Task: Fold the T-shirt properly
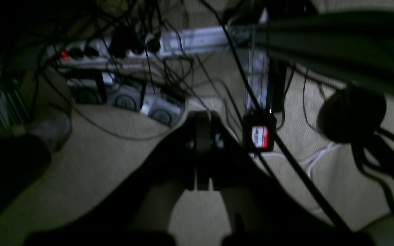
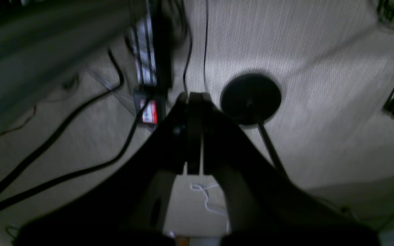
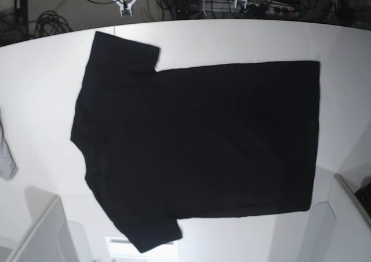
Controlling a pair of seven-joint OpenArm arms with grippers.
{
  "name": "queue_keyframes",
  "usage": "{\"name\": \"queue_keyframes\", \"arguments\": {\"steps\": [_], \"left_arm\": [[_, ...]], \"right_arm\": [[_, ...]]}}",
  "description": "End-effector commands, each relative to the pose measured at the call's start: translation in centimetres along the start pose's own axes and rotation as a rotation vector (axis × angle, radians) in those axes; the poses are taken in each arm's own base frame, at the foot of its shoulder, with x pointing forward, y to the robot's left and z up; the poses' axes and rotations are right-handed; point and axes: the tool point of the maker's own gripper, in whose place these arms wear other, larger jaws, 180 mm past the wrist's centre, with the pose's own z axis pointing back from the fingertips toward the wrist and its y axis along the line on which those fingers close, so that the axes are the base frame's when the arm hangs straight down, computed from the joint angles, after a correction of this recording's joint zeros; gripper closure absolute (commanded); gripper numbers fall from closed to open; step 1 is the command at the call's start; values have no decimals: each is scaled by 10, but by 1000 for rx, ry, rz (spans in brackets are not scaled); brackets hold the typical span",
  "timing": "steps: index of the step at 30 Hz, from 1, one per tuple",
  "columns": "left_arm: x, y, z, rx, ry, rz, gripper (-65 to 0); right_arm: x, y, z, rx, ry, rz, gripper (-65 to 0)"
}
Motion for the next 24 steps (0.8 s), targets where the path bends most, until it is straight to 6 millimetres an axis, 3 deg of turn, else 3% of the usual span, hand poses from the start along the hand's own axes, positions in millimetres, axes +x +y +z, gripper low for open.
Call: {"name": "queue_keyframes", "arguments": {"steps": [1,5,13,18,24], "left_arm": [[-11,1,3,5,21,-6,0],[-14,2,4,5,20,-7,0],[-12,-2,13,-7,-39,-9,0],[-18,-12,24,-128,-64,10,0],[-26,7,35,-123,-83,-20,0]], "right_arm": [[-6,-3,1,-10,7,2,0],[-11,-13,2,-24,26,6,0],[-21,-15,6,-26,-27,9,0],[-36,-14,11,-24,-52,10,0],[-48,-27,19,-42,-95,21,0]]}}
